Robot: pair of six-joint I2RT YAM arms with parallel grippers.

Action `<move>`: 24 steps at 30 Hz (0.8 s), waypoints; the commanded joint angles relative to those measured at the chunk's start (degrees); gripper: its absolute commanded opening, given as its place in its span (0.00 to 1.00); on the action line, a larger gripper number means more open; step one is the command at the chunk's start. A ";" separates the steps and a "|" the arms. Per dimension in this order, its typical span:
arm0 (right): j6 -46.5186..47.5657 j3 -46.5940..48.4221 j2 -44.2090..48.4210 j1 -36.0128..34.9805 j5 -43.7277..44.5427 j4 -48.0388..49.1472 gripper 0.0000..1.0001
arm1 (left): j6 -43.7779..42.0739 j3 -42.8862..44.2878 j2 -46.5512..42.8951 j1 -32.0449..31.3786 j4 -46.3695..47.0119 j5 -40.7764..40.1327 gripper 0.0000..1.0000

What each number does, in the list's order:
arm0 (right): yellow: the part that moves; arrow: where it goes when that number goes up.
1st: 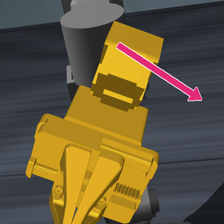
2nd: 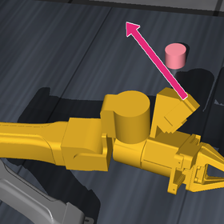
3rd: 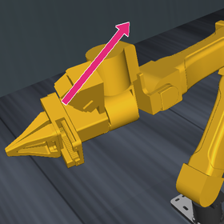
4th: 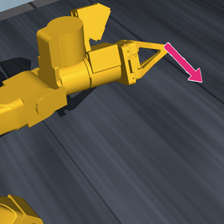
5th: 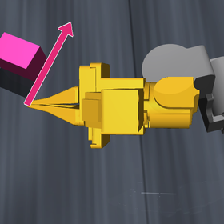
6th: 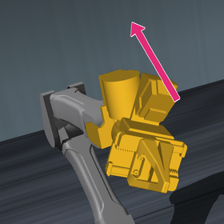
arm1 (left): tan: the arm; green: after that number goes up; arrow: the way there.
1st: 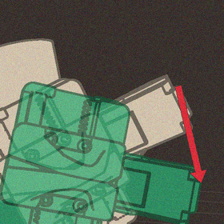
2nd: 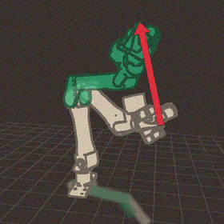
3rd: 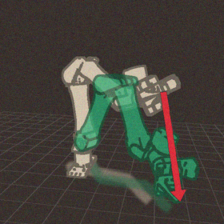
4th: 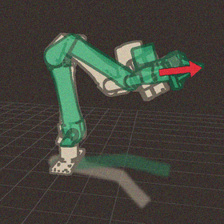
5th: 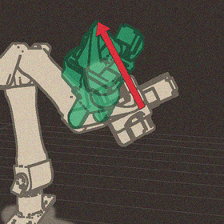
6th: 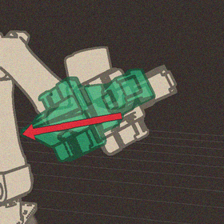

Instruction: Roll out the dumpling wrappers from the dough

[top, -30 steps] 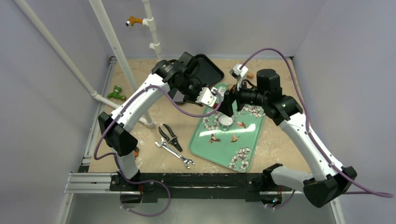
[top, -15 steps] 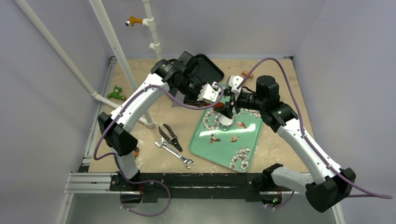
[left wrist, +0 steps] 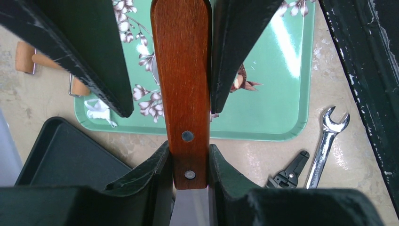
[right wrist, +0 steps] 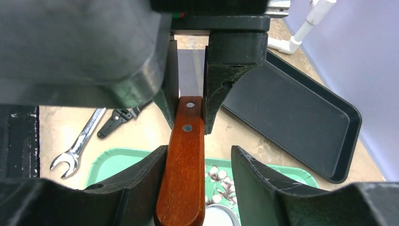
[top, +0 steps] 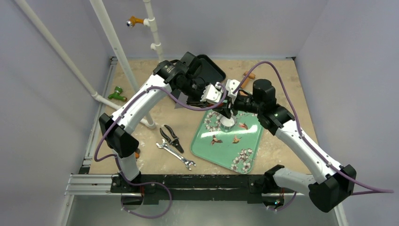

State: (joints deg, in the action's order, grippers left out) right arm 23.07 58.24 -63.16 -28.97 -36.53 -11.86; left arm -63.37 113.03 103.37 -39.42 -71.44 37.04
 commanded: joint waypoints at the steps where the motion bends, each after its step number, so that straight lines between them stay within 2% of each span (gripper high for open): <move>1: 0.07 0.10 0.27 -0.21 1.90 3.16 0.47 | 0.53 2.02 -0.54 -0.19 1.26 1.75 0.00; 6: 0.02 -0.27 0.08 -0.30 3.46 2.83 0.46 | 0.29 2.03 -0.38 -0.22 1.37 1.47 0.00; 8: -0.03 -0.65 0.52 -0.30 3.62 3.31 0.39 | 0.34 2.02 -0.29 -0.26 1.36 1.31 0.00; 11: 0.41 -0.32 0.31 -0.38 4.75 2.03 0.21 | 0.52 2.01 -0.28 -0.21 1.38 1.28 0.00; 15: -0.08 0.48 -0.69 -0.38 4.62 0.05 0.05 | 1.45 1.92 -0.06 -0.24 2.34 1.26 0.00; 16: -0.42 0.99 -1.23 -0.38 4.57 -0.86 0.05 | 1.44 1.84 -0.02 -0.30 2.34 1.30 0.00; 17: -0.55 1.44 -1.91 -0.32 4.66 -1.95 0.06 | 1.29 1.76 0.03 -0.25 2.22 1.25 0.00; 20: -1.37 2.47 -3.09 -0.38 5.57 -3.25 0.27 | -0.36 1.50 0.17 -0.60 1.09 0.61 0.00; 22: -2.68 2.25 -2.68 -0.36 5.83 -1.06 0.33 | -0.52 1.40 0.16 -0.78 0.93 0.32 0.00; 24: -3.57 2.38 -2.47 -0.38 6.18 0.23 0.35 | -0.56 1.39 0.16 -0.75 0.90 0.32 0.00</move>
State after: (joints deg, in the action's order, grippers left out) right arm 22.33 58.61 -64.99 -29.56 -33.71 -12.51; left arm -62.50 113.03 104.14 -38.89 -69.78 35.70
